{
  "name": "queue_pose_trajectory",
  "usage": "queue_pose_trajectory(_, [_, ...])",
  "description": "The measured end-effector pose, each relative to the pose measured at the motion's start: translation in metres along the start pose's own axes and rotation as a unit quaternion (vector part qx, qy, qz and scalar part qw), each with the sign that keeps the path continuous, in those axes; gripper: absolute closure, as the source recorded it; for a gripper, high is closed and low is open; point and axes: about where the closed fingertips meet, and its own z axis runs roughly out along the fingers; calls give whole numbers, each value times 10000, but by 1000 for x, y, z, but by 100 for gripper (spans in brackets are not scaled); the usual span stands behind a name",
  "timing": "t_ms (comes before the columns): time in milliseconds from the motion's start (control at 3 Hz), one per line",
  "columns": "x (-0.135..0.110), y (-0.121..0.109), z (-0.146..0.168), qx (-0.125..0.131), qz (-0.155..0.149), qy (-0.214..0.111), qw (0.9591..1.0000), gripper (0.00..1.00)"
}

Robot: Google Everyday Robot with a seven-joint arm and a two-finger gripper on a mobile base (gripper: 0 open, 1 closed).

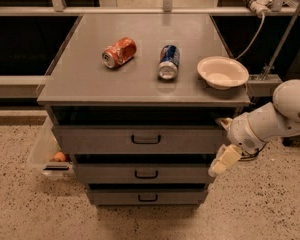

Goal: Open top drawer

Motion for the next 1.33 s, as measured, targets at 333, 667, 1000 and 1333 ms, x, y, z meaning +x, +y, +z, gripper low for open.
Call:
queue_pose_trajectory(333, [-24, -16, 28, -104, -342, -122, 9993, 0])
queue_pose_trajectory(667, [-46, -28, 50, -151, -622, -216, 9977, 0])
queue_pose_trajectory(1000, [-43, -25, 51, -169, -567, -203, 9980, 0])
queue_pose_trajectory(1333, [-26, -8, 50, -14, -300, -217, 9993, 0])
